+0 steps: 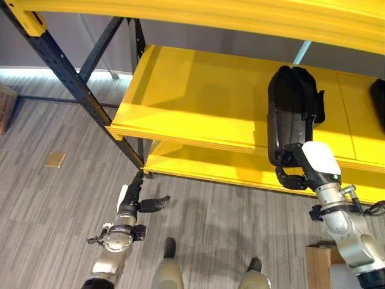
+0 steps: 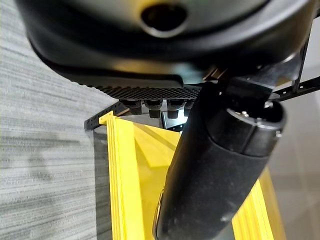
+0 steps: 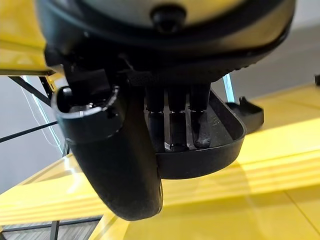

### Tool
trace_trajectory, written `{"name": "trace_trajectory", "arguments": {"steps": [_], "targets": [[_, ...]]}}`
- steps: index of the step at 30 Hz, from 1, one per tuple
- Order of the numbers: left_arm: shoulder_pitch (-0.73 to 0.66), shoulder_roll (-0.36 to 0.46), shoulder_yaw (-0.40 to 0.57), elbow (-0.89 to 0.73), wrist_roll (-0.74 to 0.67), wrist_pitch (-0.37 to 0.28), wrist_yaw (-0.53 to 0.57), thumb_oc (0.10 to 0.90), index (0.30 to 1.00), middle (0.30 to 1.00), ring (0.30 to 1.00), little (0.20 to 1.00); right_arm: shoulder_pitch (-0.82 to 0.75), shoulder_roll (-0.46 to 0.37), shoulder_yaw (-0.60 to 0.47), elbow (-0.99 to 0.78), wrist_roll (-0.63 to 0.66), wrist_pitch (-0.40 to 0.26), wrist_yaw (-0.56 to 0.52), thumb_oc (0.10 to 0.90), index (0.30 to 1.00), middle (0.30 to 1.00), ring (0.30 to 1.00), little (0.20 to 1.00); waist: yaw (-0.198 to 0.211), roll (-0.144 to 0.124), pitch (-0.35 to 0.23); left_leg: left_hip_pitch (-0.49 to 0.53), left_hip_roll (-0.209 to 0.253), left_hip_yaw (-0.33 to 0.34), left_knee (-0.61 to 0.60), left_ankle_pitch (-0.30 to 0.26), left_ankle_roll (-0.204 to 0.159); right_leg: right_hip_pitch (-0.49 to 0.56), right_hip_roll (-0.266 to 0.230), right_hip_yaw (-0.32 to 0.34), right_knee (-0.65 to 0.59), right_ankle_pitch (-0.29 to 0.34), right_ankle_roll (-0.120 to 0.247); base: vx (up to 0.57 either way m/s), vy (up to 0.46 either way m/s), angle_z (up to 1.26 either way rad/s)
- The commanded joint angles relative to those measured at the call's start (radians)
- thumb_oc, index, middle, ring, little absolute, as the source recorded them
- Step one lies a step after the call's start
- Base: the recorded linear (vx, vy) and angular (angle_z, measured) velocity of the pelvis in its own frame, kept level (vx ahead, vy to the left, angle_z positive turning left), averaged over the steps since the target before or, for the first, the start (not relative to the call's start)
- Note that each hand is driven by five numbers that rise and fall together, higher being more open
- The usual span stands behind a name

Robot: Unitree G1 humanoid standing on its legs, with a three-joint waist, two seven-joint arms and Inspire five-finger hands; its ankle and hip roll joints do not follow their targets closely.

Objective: Move parts from the plastic box to the shelf.

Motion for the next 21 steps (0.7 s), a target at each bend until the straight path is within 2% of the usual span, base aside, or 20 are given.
{"name": "trace_trajectory", "arguments": {"steps": [1,5,8,9,11,12,21], "targets": [[-0.034,-0.01,0.039,-0.065,0.04,-0.07,0.013,0.9,1.0,1.0,1.0,1.0,-0.192,-0.095,0.013,-0.057,0.019,-0.039,-0.053,0.4,0.3,0.3,0.3,0.3,0.019,-0.008,-0.077,0.05,0.033,0.005,-0.024,-0.08,0.042,0.001,-0.01,-0.001,0.035,0.036,0.021,0.02,0.048,-0.06],[-0.021,-0.009,0.03,-0.076,0.023,-0.073,0.011,0.9,1.0,1.0,1.0,1.0,-0.398,-0.083,0.138,0.045,0.083,-0.017,-0.053,0.4,0.3,0.3,0.3,0.3,0.069,-0.033,-0.063,0.04,0.023,0.013,-0.031,-0.081,0.053,-0.005,-0.011,-0.01,0.016,0.07,0.029,0.03,0.018,-0.01],[-0.02,-0.006,0.025,-0.083,0.013,-0.074,0.012,0.9,1.0,1.0,1.0,1.0,-0.471,-0.075,0.177,0.094,0.103,-0.005,-0.06,0.4,0.3,0.3,0.3,0.3,0.082,-0.037,-0.056,0.029,0.019,0.008,-0.03,-0.079,0.054,-0.008,-0.013,-0.02,0.018,0.075,0.029,0.01,-0.005,0.07],[-0.021,-0.001,0.018,-0.083,0.003,-0.077,0.015,0.9,1.0,1.0,1.0,1.0,-0.534,-0.07,0.209,0.141,0.117,0.01,-0.063,0.4,0.3,0.3,0.3,0.3,0.101,-0.042,-0.049,0.019,0.018,0.002,-0.029,-0.076,0.054,-0.009,-0.013,-0.027,0.018,0.078,0.028,0.01,-0.018,0.06],[-0.021,0.001,0.02,-0.084,-0.003,-0.079,0.017,0.9,1.0,1.0,1.0,1.0,-0.571,-0.067,0.231,0.173,0.123,0.017,-0.07,0.4,0.3,0.3,0.3,0.3,0.103,-0.044,-0.045,0.013,0.016,-0.002,-0.029,-0.075,0.055,-0.009,-0.013,-0.032,0.017,0.08,0.028,0.01,-0.015,0.22],[-0.024,0.006,0.014,-0.089,-0.012,-0.083,0.019,0.9,1.0,1.0,1.0,1.0,-0.639,-0.076,0.267,0.237,0.11,0.034,-0.078,0.4,0.3,0.3,0.3,0.3,0.12,-0.047,-0.038,0.002,0.014,-0.01,-0.031,-0.072,0.056,-0.008,-0.014,-0.044,0.014,0.086,0.029,0.01,-0.008,0.27],[-0.052,0.036,-0.028,-0.103,-0.065,-0.1,0.021,0.9,1.0,1.0,1.0,1.0,-0.946,-0.09,0.418,0.537,0.164,0.088,-0.095,0.4,0.3,0.3,0.3,0.3,0.177,-0.034,0.002,-0.061,0.0,-0.051,-0.038,-0.051,0.059,-0.03,-0.026,-0.095,0.024,0.108,0.028,0.02,0.001,0.2]]}}
